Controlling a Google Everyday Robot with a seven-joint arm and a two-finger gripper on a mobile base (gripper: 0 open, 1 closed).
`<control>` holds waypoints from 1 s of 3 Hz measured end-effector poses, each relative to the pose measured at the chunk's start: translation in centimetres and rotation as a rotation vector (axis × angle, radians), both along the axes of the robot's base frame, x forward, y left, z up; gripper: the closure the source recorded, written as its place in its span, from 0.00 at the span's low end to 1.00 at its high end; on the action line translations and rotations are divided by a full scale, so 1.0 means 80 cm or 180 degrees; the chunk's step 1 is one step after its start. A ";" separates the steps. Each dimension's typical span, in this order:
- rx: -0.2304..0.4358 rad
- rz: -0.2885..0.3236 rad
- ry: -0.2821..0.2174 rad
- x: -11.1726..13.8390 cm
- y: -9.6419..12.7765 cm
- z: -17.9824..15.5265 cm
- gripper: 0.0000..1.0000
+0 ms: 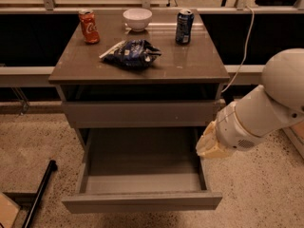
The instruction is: Close middle drawer
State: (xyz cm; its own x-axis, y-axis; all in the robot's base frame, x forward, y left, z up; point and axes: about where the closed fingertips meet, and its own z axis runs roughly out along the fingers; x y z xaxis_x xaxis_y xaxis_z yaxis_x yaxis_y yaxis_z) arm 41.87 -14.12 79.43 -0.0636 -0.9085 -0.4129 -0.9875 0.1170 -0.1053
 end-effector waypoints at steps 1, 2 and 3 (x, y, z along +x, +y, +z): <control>0.0257 -0.0011 0.0257 -0.014 0.017 -0.067 1.00; 0.0519 -0.0072 0.0490 -0.032 0.026 -0.142 1.00; 0.0751 -0.0123 0.0749 -0.046 0.030 -0.218 1.00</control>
Offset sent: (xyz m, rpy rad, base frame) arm -0.0409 0.0269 -0.1864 0.2653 0.2429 -0.0524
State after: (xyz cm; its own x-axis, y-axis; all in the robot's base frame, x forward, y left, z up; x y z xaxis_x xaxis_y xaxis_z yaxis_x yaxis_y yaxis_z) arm 38.19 -11.75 61.96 -0.2148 -0.7848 -0.5814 -0.9759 0.1489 0.1596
